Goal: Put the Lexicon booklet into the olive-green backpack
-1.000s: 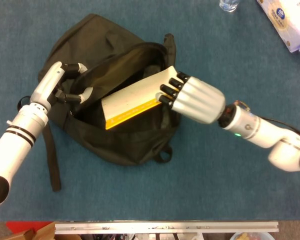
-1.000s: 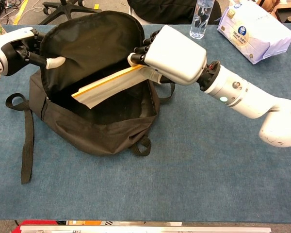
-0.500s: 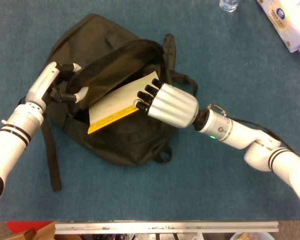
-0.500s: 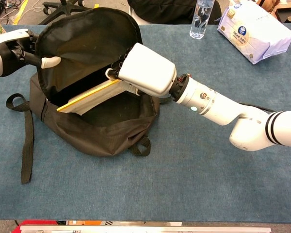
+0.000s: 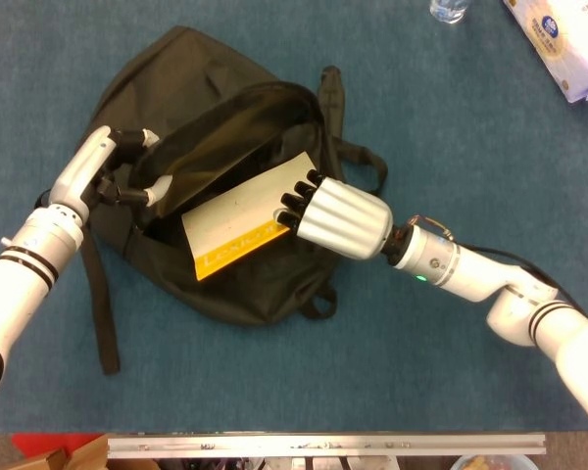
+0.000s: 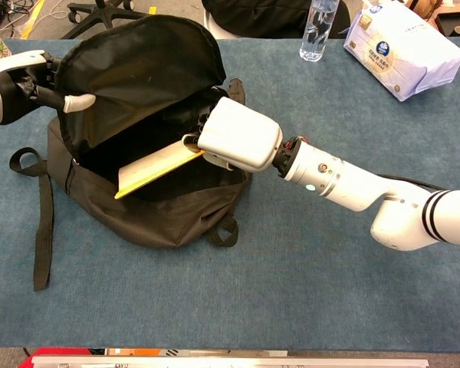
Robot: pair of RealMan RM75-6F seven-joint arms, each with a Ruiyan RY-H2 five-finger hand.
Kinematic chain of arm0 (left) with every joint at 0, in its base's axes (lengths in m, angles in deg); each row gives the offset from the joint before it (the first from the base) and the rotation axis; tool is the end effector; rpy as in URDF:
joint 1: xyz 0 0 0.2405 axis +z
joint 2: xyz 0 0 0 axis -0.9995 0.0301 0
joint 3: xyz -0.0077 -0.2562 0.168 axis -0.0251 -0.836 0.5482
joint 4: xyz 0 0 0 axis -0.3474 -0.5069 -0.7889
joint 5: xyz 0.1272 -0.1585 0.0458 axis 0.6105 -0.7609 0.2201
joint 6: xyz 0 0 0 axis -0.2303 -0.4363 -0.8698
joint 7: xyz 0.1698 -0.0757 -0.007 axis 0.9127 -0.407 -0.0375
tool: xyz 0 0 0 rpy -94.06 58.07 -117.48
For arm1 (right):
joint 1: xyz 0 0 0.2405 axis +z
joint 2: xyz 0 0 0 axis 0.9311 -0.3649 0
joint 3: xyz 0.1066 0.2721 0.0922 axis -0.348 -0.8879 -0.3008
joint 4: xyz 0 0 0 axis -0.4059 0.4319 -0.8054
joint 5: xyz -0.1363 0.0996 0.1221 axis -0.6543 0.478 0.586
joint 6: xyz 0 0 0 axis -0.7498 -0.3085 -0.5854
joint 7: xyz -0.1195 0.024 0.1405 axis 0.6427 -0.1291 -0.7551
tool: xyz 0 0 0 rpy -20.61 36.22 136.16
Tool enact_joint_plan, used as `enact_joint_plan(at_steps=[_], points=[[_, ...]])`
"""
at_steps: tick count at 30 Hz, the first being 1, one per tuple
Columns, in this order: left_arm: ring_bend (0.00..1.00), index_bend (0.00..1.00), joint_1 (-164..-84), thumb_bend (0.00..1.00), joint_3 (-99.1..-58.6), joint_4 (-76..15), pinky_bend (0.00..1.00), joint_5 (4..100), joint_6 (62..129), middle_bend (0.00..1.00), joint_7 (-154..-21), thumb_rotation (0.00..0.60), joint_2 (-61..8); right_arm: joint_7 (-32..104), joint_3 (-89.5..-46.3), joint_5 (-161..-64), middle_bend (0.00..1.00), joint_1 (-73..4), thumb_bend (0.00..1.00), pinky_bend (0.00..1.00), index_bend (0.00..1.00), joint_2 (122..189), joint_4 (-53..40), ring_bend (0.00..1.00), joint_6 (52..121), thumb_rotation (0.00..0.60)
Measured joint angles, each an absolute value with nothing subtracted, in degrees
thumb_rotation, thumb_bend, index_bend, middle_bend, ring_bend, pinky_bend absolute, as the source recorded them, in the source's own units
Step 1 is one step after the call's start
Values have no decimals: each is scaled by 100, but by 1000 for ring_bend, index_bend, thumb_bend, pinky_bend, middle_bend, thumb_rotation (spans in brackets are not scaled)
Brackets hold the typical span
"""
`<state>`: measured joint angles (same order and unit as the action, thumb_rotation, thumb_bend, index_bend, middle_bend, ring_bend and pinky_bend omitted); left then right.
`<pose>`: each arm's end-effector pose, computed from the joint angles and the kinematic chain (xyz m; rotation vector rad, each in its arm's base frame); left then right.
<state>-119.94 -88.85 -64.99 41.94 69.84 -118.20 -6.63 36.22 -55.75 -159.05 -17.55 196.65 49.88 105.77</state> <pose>-0.2223 0.3707 0.0834 -1.1700 -2.1034 -1.1866 -0.0831 -0.3737 -0.1550 2.1438 0.1651 1.3320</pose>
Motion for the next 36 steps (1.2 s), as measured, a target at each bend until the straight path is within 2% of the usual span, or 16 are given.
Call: enact_joint_plan(at_steps=[10, 23, 32, 35, 36], points=[[390, 718, -11935, 452, -8867, -6669, 295, 4256, 7050, 505, -11827, 600, -525, 4111, -5568, -15646, 814, -1709, 355, 749, 939, 19913, 4979, 686, 10313, 600], [389, 715, -11932, 452, -8830, -6786, 295, 4230, 7082, 501, -11802, 600, -427, 4406, -5806, -15208, 814, -1508, 355, 749, 939, 20231, 4953, 686, 10106, 600], [389, 713, -11937, 453, -8816, -6823, 295, 4185, 7088, 499, -11797, 600, -368, 4598, -5824, -15061, 790, -1423, 347, 749, 939, 20250, 4595, 664, 9831, 600], [389, 713, -11933, 453, -8812, -6834, 295, 4194, 7086, 497, -11803, 600, -352, 4610, -5829, -15010, 712, -1448, 314, 709, 855, 20250, 4558, 598, 9776, 600], [389, 713, -11932, 453, -8813, -6838, 295, 4195, 7088, 497, -11806, 600, -349, 4618, -5827, -14998, 667, -1459, 298, 676, 779, 20248, 4546, 557, 9751, 600]])
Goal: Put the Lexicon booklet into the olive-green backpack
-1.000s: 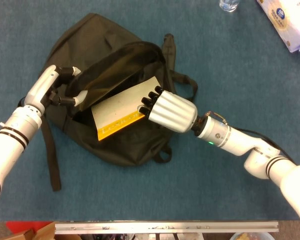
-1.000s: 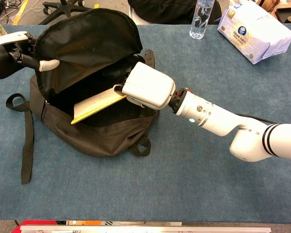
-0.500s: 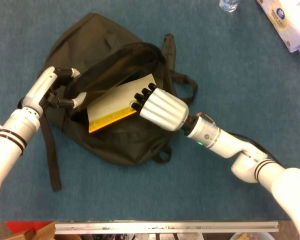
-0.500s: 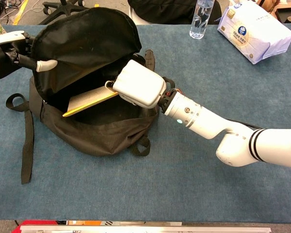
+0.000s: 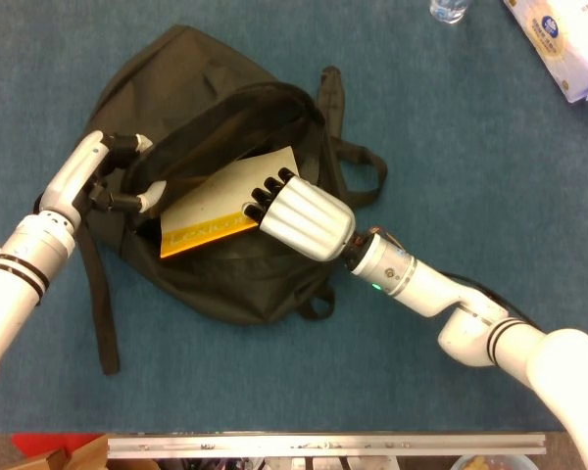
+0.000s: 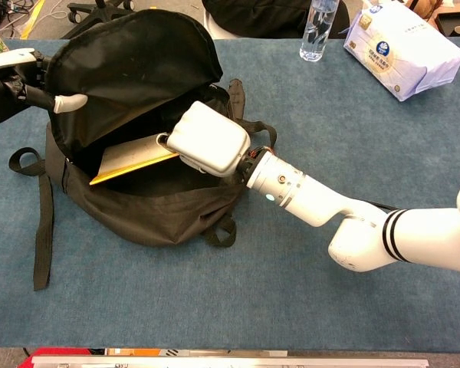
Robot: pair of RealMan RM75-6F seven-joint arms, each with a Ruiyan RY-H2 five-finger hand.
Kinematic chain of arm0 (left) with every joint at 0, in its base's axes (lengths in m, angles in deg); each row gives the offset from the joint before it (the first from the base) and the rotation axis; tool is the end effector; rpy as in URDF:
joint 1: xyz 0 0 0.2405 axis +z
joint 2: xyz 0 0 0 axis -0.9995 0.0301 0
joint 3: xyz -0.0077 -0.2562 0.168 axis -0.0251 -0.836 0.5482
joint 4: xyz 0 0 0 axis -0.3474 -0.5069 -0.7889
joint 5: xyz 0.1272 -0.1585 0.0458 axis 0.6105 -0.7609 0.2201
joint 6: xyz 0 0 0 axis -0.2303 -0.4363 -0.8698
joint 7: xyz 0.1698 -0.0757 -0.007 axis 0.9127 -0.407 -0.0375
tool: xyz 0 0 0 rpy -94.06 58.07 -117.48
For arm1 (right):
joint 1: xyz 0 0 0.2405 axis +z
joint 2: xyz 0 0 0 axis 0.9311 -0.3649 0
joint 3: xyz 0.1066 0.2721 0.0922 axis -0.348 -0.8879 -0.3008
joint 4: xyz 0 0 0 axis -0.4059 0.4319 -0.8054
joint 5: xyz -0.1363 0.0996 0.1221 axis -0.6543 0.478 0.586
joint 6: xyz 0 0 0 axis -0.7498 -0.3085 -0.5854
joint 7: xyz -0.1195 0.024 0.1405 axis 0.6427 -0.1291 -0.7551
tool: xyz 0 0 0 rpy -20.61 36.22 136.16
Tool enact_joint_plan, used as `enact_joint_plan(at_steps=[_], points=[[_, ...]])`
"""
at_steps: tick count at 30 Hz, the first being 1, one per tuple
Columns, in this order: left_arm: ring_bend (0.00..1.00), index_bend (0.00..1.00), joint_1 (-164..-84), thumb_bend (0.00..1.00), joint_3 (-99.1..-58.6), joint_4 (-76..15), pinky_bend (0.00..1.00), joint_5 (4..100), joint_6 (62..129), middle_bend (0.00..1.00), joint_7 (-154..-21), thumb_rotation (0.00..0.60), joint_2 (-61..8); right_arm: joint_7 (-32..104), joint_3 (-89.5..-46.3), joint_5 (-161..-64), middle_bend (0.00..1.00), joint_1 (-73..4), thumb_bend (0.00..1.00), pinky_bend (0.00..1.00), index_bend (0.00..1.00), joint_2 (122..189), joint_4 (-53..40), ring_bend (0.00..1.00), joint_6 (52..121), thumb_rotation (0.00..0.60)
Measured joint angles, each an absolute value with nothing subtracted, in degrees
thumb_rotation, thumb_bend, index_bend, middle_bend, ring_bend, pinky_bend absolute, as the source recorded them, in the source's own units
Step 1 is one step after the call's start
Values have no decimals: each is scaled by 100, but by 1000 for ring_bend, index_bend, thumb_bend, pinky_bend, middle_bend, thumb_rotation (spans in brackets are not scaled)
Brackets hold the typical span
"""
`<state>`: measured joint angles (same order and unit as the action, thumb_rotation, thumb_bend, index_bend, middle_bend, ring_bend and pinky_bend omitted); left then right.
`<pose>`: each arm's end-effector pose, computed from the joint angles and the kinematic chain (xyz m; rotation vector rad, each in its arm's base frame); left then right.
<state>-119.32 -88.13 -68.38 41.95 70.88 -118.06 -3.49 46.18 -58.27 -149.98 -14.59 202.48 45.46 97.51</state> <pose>-0.2199 0.3607 0.0970 -1.1738 -2.0947 -1.1781 -0.0473 -0.3688 -0.1966 2.0881 0.0444 1.2483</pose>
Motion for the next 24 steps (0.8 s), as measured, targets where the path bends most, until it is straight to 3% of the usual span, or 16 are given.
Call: enact_joint_plan(at_steps=[4, 11, 24], points=[[389, 709, -11923, 452, -8804, -6853, 295, 4226, 7097, 494, -11812, 600, -345, 4709, -5825, -14941, 514, -1508, 198, 570, 510, 20202, 4435, 414, 9672, 600], [389, 707, -11915, 452, -8791, -6881, 295, 4242, 7100, 491, -11819, 600, -315, 4958, -5923, -14765, 408, -1561, 8, 490, 327, 20043, 4054, 312, 9465, 600], [385, 693, -11925, 452, -8760, -6902, 295, 4242, 7085, 482, -11796, 600, -254, 5289, -6202, -14325, 369, -1710, 0, 471, 286, 19423, 2631, 264, 9008, 600]])
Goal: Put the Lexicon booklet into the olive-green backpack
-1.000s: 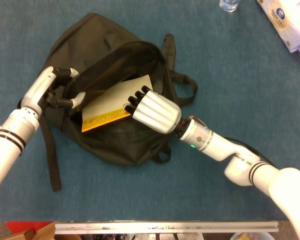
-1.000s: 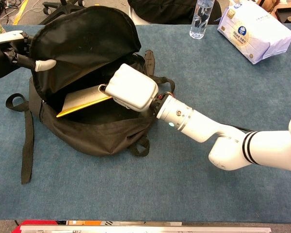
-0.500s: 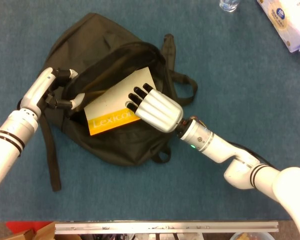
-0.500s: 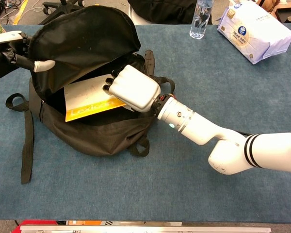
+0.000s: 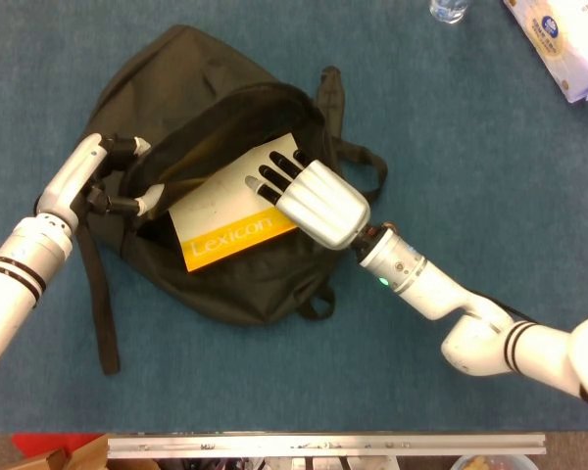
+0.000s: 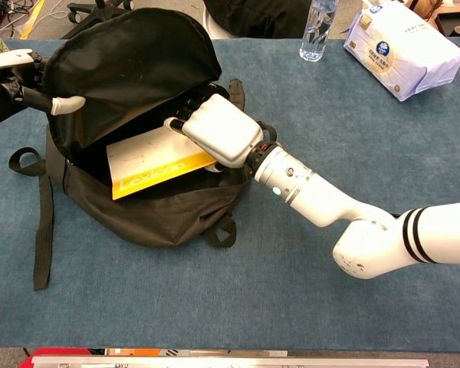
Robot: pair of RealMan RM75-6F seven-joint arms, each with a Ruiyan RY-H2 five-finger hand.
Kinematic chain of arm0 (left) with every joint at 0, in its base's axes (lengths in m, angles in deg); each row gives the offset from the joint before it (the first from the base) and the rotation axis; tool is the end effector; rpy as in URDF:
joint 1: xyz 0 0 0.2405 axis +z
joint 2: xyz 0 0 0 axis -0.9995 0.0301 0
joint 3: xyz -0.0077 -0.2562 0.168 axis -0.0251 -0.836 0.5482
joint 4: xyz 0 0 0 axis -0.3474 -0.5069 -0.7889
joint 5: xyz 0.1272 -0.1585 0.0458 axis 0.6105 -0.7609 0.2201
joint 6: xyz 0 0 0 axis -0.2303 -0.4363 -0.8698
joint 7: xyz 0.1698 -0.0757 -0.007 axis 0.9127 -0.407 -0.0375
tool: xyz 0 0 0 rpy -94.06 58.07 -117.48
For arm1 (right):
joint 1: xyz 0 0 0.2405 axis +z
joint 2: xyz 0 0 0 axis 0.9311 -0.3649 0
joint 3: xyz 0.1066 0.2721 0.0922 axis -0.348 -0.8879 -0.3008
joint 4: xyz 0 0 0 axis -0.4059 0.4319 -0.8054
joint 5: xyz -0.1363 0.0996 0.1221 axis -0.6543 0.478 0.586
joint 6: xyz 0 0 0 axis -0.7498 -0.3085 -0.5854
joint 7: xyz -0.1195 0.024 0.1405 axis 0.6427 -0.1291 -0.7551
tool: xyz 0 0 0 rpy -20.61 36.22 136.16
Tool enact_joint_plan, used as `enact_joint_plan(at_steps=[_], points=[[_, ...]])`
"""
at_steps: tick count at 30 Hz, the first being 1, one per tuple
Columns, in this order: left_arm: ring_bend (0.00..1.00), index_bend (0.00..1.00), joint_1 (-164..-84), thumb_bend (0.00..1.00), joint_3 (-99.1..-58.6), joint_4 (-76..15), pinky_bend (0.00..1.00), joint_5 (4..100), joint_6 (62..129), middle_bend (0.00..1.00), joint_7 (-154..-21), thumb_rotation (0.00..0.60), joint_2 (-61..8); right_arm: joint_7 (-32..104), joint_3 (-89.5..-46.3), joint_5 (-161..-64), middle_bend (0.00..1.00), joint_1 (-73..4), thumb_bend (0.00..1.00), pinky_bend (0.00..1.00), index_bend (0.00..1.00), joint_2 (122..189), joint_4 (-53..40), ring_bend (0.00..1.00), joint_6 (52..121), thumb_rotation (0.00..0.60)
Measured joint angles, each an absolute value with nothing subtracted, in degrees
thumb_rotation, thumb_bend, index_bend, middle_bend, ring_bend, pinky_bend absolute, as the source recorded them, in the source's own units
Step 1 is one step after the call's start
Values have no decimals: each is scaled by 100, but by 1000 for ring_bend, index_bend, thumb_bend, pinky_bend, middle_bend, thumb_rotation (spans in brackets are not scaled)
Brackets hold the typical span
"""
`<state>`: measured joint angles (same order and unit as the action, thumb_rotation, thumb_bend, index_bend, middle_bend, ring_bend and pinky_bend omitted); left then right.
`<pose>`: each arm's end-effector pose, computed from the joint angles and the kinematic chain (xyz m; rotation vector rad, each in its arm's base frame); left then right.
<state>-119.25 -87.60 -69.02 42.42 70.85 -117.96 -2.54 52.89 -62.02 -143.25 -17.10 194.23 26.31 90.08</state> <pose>-0.2205 0.3575 0.1001 -1.1880 -2.0868 -1.1640 -0.0645 -0.3800 -0.1793 2.0780 -0.2086 1.1759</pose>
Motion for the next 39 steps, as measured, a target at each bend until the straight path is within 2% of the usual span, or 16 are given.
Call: enact_joint_plan(at_steps=[11, 18, 24, 30, 33, 39], points=[[381, 688, -11965, 451, -8723, -6954, 295, 4211, 7090, 474, -11718, 600, -244, 5879, -6401, -13644, 329, -1919, 0, 425, 221, 18238, 363, 215, 8175, 600], [378, 685, -11939, 451, -8703, -6926, 295, 4217, 7083, 471, -11744, 600, -209, 6277, -6395, -13317, 328, -2078, 0, 425, 218, 17634, -534, 215, 7878, 600], [377, 678, -11929, 452, -8661, -6900, 295, 4274, 7066, 469, -11725, 600, -217, 6397, -6273, -13344, 336, -2290, 0, 426, 221, 17023, -1243, 215, 8000, 600], [351, 669, -11935, 451, -8558, -6836, 295, 4484, 7085, 436, -11535, 600, -258, 6164, -6158, -13733, 407, -2607, 0, 457, 327, 16200, -1964, 261, 8636, 600], [288, 607, -11943, 449, -8459, -6781, 295, 4765, 7102, 368, -11327, 600, -276, 6017, -6114, -13924, 427, -2813, 0, 468, 355, 15670, -2304, 278, 9007, 600], [172, 347, -12029, 448, -8176, -6713, 243, 5578, 6942, 229, -10847, 600, -219, 5738, -6077, -14136, 440, -3308, 0, 471, 360, 14603, -2869, 289, 9717, 600]])
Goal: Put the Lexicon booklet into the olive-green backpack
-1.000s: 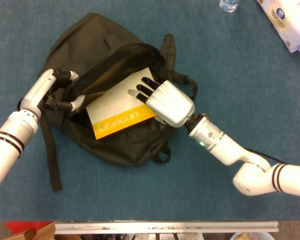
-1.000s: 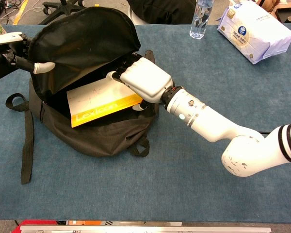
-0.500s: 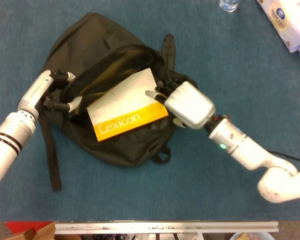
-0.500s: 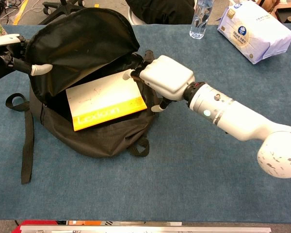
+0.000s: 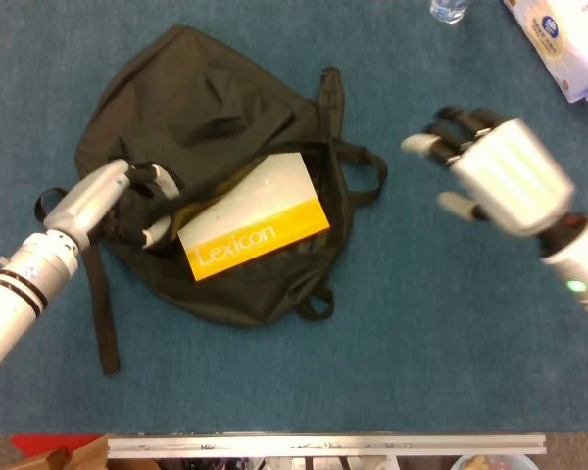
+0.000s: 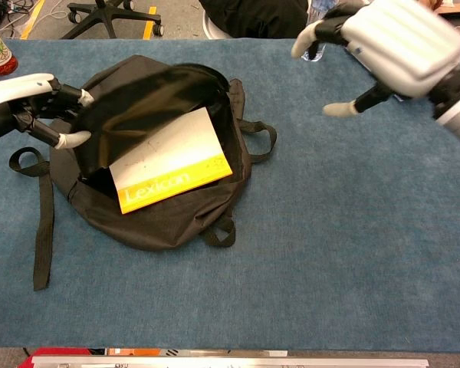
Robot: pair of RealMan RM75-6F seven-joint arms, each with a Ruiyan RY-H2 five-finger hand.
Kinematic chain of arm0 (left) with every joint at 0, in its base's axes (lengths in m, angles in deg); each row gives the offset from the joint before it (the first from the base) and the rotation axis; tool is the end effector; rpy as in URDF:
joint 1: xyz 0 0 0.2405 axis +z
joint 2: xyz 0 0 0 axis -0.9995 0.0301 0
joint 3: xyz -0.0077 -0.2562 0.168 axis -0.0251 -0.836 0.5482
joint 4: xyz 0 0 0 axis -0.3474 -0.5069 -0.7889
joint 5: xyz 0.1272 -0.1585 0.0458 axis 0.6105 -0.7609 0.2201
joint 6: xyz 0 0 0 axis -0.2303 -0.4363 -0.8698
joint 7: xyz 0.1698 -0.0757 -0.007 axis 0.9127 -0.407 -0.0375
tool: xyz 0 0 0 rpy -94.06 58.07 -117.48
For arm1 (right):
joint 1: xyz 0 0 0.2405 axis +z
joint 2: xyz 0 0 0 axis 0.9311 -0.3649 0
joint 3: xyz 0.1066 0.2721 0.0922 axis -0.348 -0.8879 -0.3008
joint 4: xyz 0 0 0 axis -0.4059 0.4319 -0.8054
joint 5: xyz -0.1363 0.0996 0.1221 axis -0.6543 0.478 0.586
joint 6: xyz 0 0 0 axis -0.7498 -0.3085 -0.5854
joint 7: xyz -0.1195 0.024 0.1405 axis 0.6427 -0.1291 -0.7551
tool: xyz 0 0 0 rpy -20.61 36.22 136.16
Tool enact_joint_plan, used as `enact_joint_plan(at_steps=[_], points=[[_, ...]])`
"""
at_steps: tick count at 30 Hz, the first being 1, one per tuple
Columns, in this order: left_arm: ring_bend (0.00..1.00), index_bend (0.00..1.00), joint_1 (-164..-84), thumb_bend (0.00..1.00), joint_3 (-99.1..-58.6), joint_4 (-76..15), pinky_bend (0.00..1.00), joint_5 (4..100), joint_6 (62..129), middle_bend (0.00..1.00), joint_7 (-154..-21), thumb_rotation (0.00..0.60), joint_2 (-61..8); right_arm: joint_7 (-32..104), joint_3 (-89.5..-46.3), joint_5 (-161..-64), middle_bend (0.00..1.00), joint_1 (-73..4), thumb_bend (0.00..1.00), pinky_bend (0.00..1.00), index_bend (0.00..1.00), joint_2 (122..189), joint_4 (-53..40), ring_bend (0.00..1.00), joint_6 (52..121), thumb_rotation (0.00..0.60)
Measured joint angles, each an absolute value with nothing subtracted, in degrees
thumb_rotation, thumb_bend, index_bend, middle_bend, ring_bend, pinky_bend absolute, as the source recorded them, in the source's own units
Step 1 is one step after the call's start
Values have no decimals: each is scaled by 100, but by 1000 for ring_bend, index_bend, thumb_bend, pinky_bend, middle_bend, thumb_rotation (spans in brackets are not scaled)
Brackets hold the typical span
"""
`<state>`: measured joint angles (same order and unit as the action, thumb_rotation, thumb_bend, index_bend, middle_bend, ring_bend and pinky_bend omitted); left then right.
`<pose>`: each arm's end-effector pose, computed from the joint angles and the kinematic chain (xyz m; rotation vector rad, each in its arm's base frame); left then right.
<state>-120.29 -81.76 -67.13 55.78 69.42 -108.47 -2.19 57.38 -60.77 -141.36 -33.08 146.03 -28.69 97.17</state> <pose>-0.2223 0.3404 0.0853 -1.6121 -1.8101 -0.9726 -0.1564 -0.3489 0.0829 1.9014 -0.4230 1.1624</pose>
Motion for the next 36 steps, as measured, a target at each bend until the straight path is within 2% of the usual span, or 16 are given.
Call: enact_joint_plan(at_steps=[4, 8, 11, 15, 17, 21, 28, 36], points=[[129, 170, -12121, 424, -7974, -6763, 208, 6016, 6849, 170, -10407, 600, -155, 5586, -6127, -14097, 440, -3625, 0, 470, 360, 14197, -3030, 289, 10025, 600], [118, 101, -12175, 389, -7834, -6875, 198, 6167, 6959, 152, -9943, 600, -147, 5492, -6154, -13931, 440, -3850, 0, 470, 360, 13990, -2999, 289, 10112, 600], [117, 104, -12134, 388, -7784, -6933, 198, 6218, 7239, 155, -9801, 600, -176, 5418, -6148, -13778, 440, -4009, 0, 471, 360, 13876, -2940, 289, 10142, 600], [135, 155, -11972, 387, -7749, -6924, 198, 6315, 7761, 174, -9705, 600, -250, 5357, -6092, -13560, 440, -4250, 0, 493, 378, 13707, -2893, 304, 10159, 600], [143, 179, -11844, 387, -7735, -6847, 198, 6398, 8123, 185, -9642, 600, -311, 5313, -6026, -13448, 447, -4396, 16, 507, 404, 13609, -2878, 323, 10146, 600], [148, 207, -11547, 387, -7708, -6541, 198, 6560, 8911, 199, -9459, 600, -457, 5096, -5925, -13304, 503, -4683, 135, 535, 475, 13499, -2807, 383, 10186, 600], [151, 245, -10803, 387, -7615, -5870, 198, 6711, 10215, 214, -9269, 600, -679, 4567, -5757, -13179, 606, -5225, 191, 602, 615, 13431, -2513, 504, 10424, 600], [152, 271, -9970, 387, -7380, -5530, 198, 6782, 11151, 218, -9359, 600, -674, 4307, -5655, -13180, 628, -5738, 192, 603, 648, 13325, -2429, 517, 10748, 600]])
